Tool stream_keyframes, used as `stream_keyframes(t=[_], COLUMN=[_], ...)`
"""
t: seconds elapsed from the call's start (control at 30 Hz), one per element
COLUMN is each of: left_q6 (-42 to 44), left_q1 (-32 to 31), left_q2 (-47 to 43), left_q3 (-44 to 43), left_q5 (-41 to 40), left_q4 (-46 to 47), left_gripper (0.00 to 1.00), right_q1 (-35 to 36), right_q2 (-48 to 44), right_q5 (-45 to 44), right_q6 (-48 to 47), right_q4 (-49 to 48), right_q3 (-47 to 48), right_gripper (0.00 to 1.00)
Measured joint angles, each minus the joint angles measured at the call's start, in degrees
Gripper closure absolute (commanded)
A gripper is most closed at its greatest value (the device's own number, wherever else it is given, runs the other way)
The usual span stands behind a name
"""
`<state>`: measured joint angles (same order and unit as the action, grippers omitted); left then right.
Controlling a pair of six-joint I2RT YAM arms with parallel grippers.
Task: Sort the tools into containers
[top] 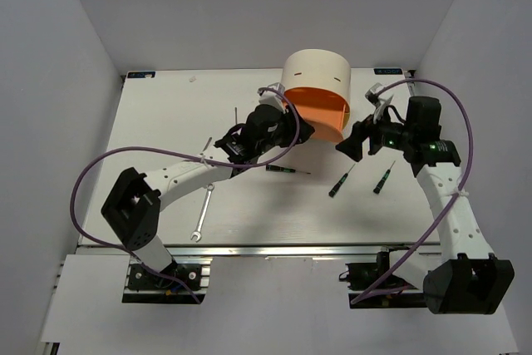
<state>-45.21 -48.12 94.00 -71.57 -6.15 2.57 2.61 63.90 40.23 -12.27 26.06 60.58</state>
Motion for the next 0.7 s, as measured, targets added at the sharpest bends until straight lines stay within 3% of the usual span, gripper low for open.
stream_keyframes(t=[0.07,0.2,0.4,0.57,0.7], left_q6=[0.42,1.16,2.82,4.09,2.84], left_q1=[0.00,0.00,0.00,0.00,0.00], left_q2=[-1.11,-6.80,-12.83,-19.26,-27.34], left_q3=[1.05,6.14,9.11,14.01,21.05], left_q5=[0.33,0.22,-0.33,-2.12,-4.31], left_q4=[0.00,-0.61,-2.54,-7.76,-12.00], left_gripper=[0.51,0.52,0.41,0.34,0.33], right_q1=[-0.02,-0.02,-0.02,0.20,1.57], right_q2=[-1.38,-4.07,-3.45,-0.81,3.39], right_q5=[3.56,10.14,15.67,14.53,8.63], right_q6=[-6.73,-22.67,-49.99,-74.75,-89.35], right_q4=[4.13,14.03,30.64,41.64,44.41], right_q3=[0.42,1.36,1.66,-1.14,-5.81], right_gripper=[0.11,0.11,0.27,0.37,0.36])
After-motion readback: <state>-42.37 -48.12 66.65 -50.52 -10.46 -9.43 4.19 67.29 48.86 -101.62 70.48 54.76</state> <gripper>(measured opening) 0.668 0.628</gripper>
